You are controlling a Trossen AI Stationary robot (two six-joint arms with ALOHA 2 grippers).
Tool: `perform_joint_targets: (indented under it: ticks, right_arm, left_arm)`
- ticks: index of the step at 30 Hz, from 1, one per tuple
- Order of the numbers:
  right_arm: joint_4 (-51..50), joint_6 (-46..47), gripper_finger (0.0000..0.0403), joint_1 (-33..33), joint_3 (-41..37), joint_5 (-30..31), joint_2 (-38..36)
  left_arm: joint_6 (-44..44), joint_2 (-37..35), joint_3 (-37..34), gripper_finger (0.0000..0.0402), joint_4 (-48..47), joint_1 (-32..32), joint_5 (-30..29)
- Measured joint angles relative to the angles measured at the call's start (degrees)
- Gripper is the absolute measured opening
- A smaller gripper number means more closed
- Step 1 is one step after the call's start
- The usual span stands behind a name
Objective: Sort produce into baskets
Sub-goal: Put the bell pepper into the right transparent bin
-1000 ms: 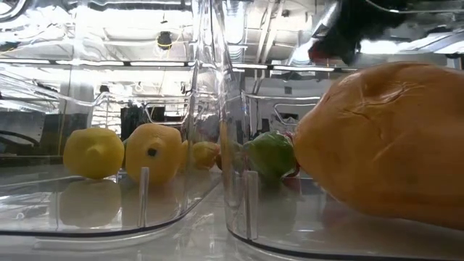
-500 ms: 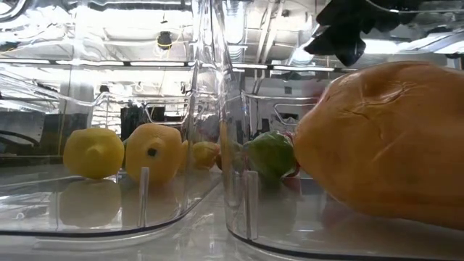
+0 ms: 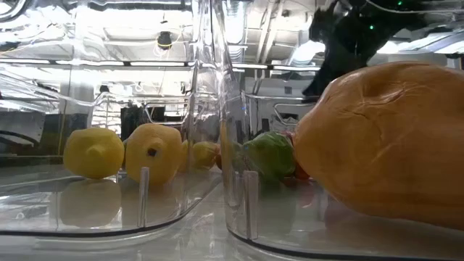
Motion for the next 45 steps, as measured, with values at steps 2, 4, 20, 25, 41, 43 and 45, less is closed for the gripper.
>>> perform_joint_targets:
  ticks: [2, 4, 20, 25, 41, 43, 45]
  right_arm:
    - [-1.2, -1.68, 0.0301, -3.3, 0.0, -4.21, 0.0]
    - [-2.6, -2.53, 0.0301, -7.16, 0.0, -9.27, 0.0]
    - [-4.13, 3.96, 0.0301, -19.69, 6.59, -43.19, 22.24]
    - [-6.95, 1.94, 0.0286, -19.97, 11.56, -48.22, 26.5]
    - [-9.99, 0.26, 0.0224, -19.85, 14.38, -51.36, 30.93]
    - [-9.34, 0.26, 0.0211, -19.76, 14.38, -51.38, 30.95]
    - [-8.85, 0.26, 0.0195, -19.71, 14.38, -51.4, 30.93]
  left_arm:
    - [0.0, 0.0, 0.01, 0.024, -0.08, 0.0, 0.0]
    - [0.02, 0.0, 0.01, 0.024, -0.09, 0.0, 0.0]
    - [0.2, 0.01, -0.01, 0.024, 0.24, 0.0, 0.07]
    - [0.2, 0.0, 0.01, 0.024, 0.0, 0.0, 0.09]
    - [0.2, 0.01, 0.0, 0.024, -0.66, 0.0, 0.35]
    - [0.2, 0.0, 0.01, 0.024, -0.66, 0.0, 0.35]
    - [0.22, 0.0, -0.01, 0.024, -0.66, 0.0, 0.35]
